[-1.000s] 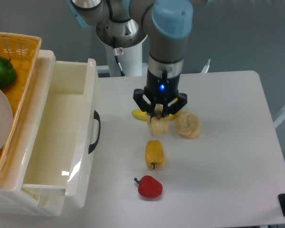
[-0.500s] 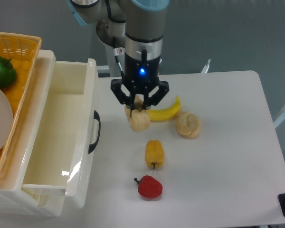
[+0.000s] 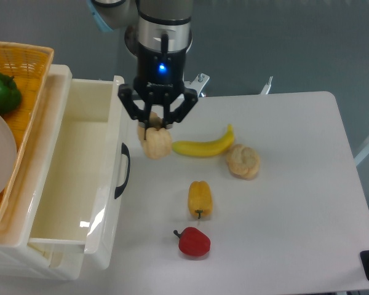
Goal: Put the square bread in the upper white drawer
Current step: 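Lift the square bread and carry it toward the open white drawer, then lower the bread into the drawer and open the gripper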
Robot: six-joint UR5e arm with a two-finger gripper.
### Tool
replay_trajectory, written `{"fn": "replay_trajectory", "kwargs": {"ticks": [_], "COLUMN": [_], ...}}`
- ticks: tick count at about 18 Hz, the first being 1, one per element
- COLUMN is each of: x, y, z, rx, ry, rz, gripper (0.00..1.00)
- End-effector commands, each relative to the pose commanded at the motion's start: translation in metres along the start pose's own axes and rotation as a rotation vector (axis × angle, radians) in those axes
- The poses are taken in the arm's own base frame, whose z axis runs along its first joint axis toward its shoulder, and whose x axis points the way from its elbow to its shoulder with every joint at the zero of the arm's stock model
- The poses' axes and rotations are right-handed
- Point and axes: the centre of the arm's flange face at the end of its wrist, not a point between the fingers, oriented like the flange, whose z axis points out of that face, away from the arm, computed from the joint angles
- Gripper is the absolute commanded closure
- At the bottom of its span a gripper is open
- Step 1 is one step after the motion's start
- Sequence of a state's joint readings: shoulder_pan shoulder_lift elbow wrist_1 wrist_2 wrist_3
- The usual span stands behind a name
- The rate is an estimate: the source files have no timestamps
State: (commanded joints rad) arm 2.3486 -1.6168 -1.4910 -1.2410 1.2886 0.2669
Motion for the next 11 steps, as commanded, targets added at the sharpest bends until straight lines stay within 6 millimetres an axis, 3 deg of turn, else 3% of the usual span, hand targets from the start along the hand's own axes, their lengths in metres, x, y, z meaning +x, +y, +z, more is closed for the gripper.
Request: {"fn": "replay_trajectory", "kwargs": {"ticks": [6,11], "x": [0.032,0.042], "y": [-0.001,-0.001], "z": [0.012,0.025], "rx": [-0.009,-0.030], "ry": [0.065,0.080], "rz": [0.043,0.058], "gripper": [0.62,0.59]}}
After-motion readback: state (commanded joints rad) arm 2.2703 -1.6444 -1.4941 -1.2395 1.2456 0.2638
